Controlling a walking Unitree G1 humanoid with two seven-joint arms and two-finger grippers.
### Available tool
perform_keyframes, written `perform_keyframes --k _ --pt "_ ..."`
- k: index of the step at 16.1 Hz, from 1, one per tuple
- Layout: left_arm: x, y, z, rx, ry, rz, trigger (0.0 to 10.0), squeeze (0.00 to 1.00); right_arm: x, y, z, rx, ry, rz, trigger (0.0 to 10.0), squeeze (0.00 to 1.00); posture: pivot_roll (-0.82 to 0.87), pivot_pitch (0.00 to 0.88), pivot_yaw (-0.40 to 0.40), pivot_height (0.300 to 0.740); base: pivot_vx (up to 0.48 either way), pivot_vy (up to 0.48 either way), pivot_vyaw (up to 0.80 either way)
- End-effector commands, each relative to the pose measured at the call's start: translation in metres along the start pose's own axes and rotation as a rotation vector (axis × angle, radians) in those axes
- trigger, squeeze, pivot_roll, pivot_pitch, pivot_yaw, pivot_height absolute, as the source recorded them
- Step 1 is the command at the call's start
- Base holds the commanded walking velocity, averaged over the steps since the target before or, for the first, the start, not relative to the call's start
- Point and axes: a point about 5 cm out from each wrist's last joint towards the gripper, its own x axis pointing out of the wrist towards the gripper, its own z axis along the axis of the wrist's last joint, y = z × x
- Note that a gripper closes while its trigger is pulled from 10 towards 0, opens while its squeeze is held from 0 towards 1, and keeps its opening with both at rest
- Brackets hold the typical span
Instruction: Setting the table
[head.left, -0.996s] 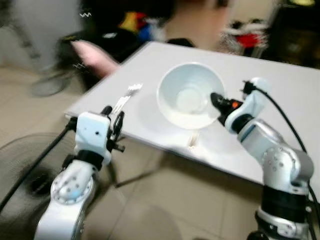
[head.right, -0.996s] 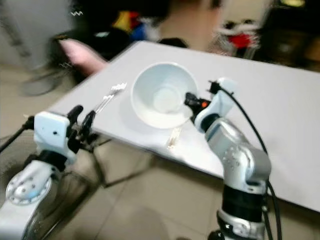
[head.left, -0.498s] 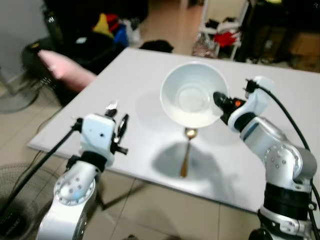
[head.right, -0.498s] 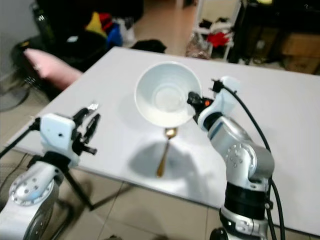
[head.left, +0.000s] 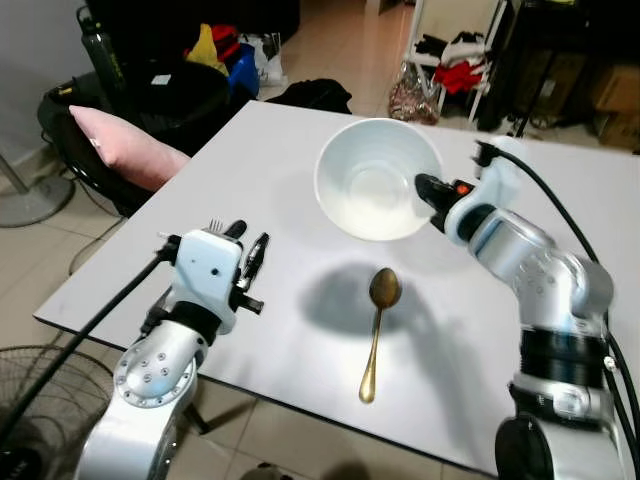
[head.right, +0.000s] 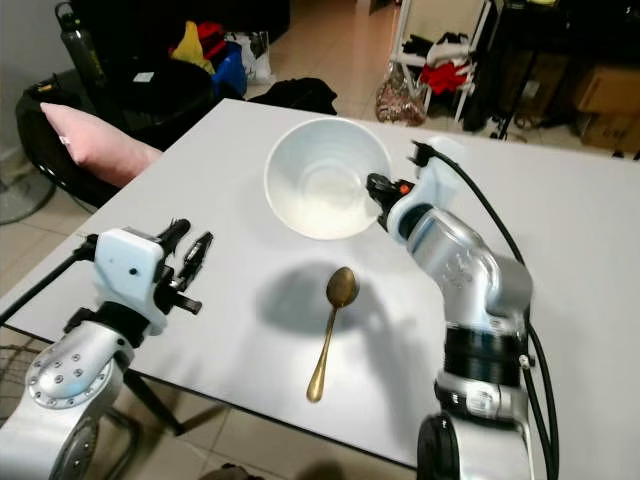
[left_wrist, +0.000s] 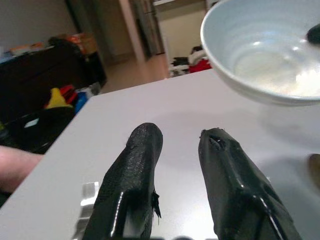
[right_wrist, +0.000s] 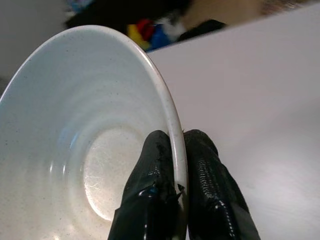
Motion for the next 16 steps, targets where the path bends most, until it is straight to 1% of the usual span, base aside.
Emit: perform_keyframes --k 1,3,4,5,6,9,12,13,16 --pt "0.002 -0.001 0.001 0.013 -0.004 -0.031 10.0 0.00 0.010 -0.011 0.009 0.056 -0.021 -0.069 10.0 0.00 -0.06 0.000 0.025 0.740 0.000 0.000 0.00" --pt "0.002 -0.001 0.000 0.022 0.002 -0.059 10.0 0.00 0.023 -0.013 0.004 0.093 0.020 -0.080 10.0 0.00 -0.06 0.000 0.022 0.740 0.000 0.000 0.00" --pt "0.001 -0.001 0.000 0.023 0.005 -0.077 10.0 0.00 0.031 -0.015 0.004 0.117 0.037 -0.084 10.0 0.00 -0.05 0.000 0.020 0.740 0.000 0.000 0.00" --pt "0.001 -0.001 0.001 0.021 0.005 -0.085 10.0 0.00 0.034 -0.016 0.004 0.126 0.044 -0.080 10.0 0.00 -0.05 0.000 0.019 0.740 0.000 0.000 0.00" --pt "-0.001 -0.002 0.001 0.011 0.013 -0.113 10.0 0.00 0.042 -0.018 0.006 0.139 0.057 -0.093 10.0 0.00 -0.05 0.000 0.018 0.740 0.000 0.000 0.00" --pt "-0.005 -0.007 -0.001 -0.007 0.036 -0.178 10.0 0.00 0.051 -0.022 0.009 0.153 0.066 -0.149 10.0 0.00 -0.03 0.000 0.028 0.740 0.000 0.000 0.00" --pt "-0.009 -0.017 -0.001 -0.012 0.064 -0.281 10.0 0.00 0.059 -0.023 0.009 0.241 0.056 -0.176 10.0 0.00 -0.02 0.000 0.036 0.740 0.000 0.000 0.00" --pt "-0.011 -0.018 -0.001 -0.014 0.069 -0.293 10.0 0.00 0.060 -0.023 0.007 0.252 0.063 -0.178 10.0 0.00 -0.02 0.000 0.039 0.740 0.000 0.000 0.00" --pt "-0.016 -0.020 0.000 -0.014 0.087 -0.310 10.0 0.00 0.062 -0.024 -0.005 0.240 0.106 -0.199 10.0 0.00 0.00 0.019 0.035 0.740 0.000 0.000 0.00"
